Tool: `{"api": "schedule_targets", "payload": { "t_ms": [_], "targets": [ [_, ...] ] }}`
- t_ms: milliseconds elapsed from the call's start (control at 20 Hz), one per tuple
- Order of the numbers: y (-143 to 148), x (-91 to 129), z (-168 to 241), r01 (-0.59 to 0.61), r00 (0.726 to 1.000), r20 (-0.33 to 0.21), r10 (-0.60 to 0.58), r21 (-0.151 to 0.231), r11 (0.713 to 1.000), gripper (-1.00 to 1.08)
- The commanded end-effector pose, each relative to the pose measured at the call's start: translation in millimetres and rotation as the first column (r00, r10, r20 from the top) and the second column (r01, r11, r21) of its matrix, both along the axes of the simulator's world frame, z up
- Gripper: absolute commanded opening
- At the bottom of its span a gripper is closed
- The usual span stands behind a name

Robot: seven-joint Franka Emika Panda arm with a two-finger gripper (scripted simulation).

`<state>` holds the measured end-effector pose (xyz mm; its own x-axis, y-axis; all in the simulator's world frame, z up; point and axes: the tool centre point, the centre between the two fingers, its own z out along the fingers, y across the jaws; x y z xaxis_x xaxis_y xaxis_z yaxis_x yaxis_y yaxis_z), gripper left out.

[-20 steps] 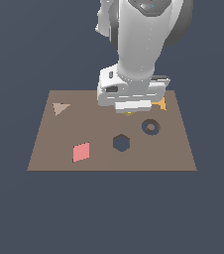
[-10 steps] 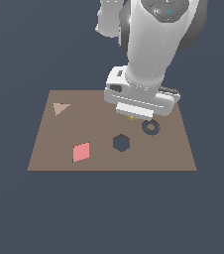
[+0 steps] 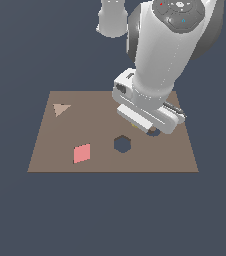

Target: Insert a designated object into the corresponding slot on a board.

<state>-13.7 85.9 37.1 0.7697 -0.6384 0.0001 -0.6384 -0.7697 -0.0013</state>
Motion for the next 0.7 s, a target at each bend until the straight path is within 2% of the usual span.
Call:
{"api": "schedule_targets", "payload": {
  "t_ms": [0, 150, 300, 450, 650],
  "targets": [
    [1, 8, 1, 0.105, 0.994, 0.001, -0.105, 0.0, 0.994, -1.0],
    [1, 17, 1, 0.227, 0.974, 0.001, -0.227, 0.001, 0.974, -1.0],
    [0, 26, 1, 0.348, 0.938, 0.001, -0.348, 0.001, 0.938, -1.0],
    [-3, 35, 2, 0.463, 0.886, 0.0, -0.463, 0.001, 0.886, -1.0],
    [-8, 47, 2, 0.607, 0.795, 0.0, -0.607, 0.001, 0.795, -1.0]
  ]
}}
